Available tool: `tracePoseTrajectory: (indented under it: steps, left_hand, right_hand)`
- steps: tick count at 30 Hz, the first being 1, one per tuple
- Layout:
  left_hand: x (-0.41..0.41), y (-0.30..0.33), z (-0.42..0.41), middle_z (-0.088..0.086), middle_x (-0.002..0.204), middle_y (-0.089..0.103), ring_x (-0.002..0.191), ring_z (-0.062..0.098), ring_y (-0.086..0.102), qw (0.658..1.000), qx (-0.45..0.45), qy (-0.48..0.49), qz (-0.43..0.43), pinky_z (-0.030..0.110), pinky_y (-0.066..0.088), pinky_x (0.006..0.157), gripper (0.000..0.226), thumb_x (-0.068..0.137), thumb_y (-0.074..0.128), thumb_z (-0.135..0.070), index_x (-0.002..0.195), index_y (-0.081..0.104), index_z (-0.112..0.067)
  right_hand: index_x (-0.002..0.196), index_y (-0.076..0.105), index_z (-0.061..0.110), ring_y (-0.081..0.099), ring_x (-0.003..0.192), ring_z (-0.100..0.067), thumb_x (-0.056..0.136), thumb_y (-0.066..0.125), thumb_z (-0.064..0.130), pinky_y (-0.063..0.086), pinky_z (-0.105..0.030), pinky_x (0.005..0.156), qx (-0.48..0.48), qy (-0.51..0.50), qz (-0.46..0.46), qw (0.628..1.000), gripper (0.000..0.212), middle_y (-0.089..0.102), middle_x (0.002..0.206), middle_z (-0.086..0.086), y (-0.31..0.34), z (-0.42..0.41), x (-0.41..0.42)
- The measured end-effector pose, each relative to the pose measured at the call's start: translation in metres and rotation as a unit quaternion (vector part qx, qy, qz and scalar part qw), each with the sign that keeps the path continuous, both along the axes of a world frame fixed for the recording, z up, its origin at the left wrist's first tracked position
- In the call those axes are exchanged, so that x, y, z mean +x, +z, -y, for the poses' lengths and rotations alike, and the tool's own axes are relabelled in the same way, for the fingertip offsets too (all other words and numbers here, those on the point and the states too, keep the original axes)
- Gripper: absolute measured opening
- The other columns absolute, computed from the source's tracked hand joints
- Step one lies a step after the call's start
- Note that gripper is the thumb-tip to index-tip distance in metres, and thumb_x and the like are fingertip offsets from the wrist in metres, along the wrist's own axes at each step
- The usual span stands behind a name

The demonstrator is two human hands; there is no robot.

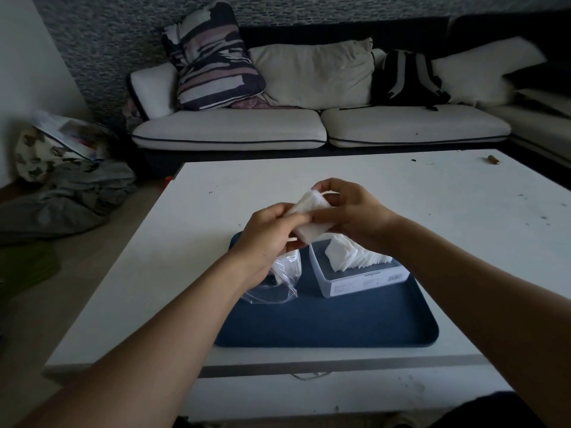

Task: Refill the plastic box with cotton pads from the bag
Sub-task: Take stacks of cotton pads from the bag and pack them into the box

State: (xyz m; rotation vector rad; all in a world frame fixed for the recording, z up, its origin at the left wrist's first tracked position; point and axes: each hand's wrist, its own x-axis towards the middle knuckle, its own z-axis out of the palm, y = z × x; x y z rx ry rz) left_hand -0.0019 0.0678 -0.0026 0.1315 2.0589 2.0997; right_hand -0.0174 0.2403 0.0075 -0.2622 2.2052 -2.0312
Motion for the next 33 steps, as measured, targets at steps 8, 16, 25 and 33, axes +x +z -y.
tracePoseTrajectory:
  steps: [8, 16, 25, 33]
  left_hand:
    - [-0.007, 0.007, -0.029, 0.013, 0.123, 0.066, 0.113, 0.030, 0.062, 0.976, 0.173, 0.112, 0.072, 0.038, 0.052, 0.081, 0.027, 0.100, 0.043, -0.012, 0.117, 0.061, -0.020]
    - [-0.014, -0.009, -0.023, 0.001, 0.103, 0.057, 0.089, 0.013, 0.057, 0.988, -0.128, 0.052, -0.066, 0.029, 0.048, 0.075, 0.041, 0.099, 0.049, -0.015, 0.138, 0.037, -0.019]
    - [-0.007, -0.044, -0.014, -0.007, 0.112, 0.065, 0.095, 0.016, 0.062, 0.797, -0.519, -0.213, -0.223, 0.033, 0.052, 0.086, 0.030, 0.084, 0.075, -0.035, 0.112, 0.070, -0.027]
    - [-0.008, -0.051, -0.018, -0.002, 0.121, 0.064, 0.103, 0.018, 0.063, 0.795, -0.518, -0.256, -0.182, 0.039, 0.053, 0.095, 0.020, 0.092, 0.068, -0.021, 0.110, 0.072, -0.028]
  right_hand:
    - [0.120, 0.060, 0.002, 0.062, 0.103, -0.039, 0.097, 0.050, 0.016, 0.055, -0.047, 0.087, -0.030, -0.013, 0.056, 0.998, 0.029, 0.064, 0.116, -0.026, 0.001, 0.024, -0.002]
    - [0.097, 0.070, 0.001, 0.054, 0.053, -0.012, 0.082, 0.080, 0.021, 0.042, -0.024, 0.050, 0.091, -0.161, 0.130, 0.974, 0.028, 0.064, 0.075, -0.008, -0.004, -0.019, -0.012]
    - [0.066, 0.069, 0.005, 0.061, 0.036, -0.011, 0.072, 0.075, 0.020, 0.048, -0.017, 0.043, 0.443, -0.152, 0.121, 0.875, 0.017, 0.068, 0.049, -0.005, -0.043, -0.006, -0.026]
    - [0.091, 0.063, 0.009, 0.060, 0.070, -0.026, 0.074, 0.078, 0.021, 0.045, -0.029, 0.056, 0.572, -0.209, 0.004, 0.793, 0.026, 0.060, 0.077, -0.004, -0.060, 0.001, -0.021]
